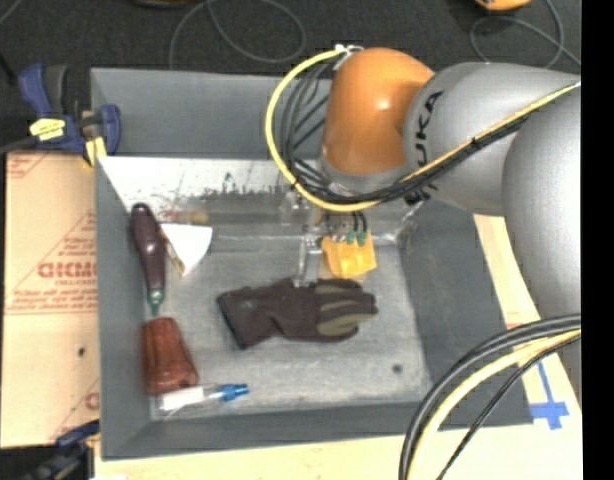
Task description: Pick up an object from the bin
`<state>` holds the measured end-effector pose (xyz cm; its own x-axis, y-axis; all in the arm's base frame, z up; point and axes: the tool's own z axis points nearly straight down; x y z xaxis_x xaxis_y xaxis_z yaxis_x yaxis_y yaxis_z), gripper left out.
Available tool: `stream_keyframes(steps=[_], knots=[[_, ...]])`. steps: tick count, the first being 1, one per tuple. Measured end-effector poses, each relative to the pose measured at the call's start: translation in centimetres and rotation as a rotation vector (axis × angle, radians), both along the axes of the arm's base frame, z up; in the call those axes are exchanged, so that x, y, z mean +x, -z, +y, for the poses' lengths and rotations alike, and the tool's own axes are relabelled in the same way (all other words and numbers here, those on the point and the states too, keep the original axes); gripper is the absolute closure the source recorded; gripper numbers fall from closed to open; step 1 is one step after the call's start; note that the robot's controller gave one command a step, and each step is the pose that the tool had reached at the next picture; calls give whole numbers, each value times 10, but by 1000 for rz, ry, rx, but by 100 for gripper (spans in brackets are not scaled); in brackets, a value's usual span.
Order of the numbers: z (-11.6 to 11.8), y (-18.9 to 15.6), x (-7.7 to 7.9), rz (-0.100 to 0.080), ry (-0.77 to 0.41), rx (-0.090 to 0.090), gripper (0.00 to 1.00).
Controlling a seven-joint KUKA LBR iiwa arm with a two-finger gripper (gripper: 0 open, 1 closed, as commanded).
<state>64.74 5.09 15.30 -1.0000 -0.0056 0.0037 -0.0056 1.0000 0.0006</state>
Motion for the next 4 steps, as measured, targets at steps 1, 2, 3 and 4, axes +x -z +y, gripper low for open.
stream_keyframes(steps=[1, 2, 3, 4], knots=[[0, -5, 1, -8, 0, 1, 0], [-2, 44, -10, -12, 40, 1, 0], [12, 81, -12, -13, 29, 1, 100], [12, 81, -12, -13, 30, 2, 100]])
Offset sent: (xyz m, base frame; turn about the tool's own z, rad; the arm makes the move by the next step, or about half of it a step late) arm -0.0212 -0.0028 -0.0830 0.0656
